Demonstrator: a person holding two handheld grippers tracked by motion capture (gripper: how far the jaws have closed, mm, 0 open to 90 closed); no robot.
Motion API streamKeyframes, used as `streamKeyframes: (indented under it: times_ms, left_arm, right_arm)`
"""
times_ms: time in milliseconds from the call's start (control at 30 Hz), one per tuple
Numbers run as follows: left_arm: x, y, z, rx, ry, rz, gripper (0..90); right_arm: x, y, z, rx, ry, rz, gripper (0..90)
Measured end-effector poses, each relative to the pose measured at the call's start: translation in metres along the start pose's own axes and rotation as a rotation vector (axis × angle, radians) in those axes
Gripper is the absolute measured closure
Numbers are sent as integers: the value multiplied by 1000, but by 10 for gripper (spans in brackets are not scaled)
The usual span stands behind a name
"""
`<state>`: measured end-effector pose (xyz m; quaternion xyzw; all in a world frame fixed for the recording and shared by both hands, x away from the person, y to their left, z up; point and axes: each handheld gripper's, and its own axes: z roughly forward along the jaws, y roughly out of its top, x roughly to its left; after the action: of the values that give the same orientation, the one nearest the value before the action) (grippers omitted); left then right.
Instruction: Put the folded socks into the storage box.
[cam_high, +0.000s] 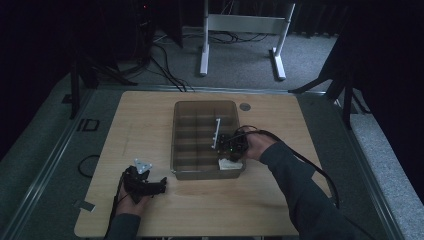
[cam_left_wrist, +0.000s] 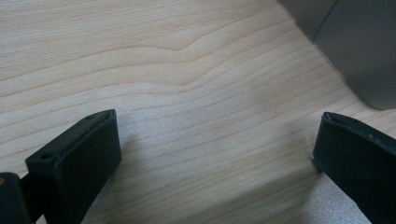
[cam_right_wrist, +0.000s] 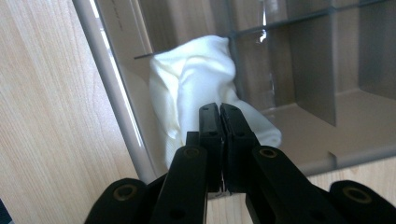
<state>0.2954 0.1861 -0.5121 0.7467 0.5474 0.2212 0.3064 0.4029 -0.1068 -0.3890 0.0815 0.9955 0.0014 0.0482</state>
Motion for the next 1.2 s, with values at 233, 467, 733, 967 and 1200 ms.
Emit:
streamKeyframes:
  times_ms: [233,467,733,967,1200]
  left_arm:
    - [0,0,0,0,0,1,10]
    - [0,0,0,0,-1,0,10]
    - [0,0,0,1,-1,2,10]
    - [0,0,0,1,0,2,10]
    - [0,0,0,0,0,0,10]
  right_arm:
    - [2,-1,3,24,3,-10,881]
    - [1,0,8,29,10,-6,882]
    - [2,2,16,41,17,-8,881]
    - [2,4,20,52,18,-6,882]
    - [2,2,26,45,24,1,882]
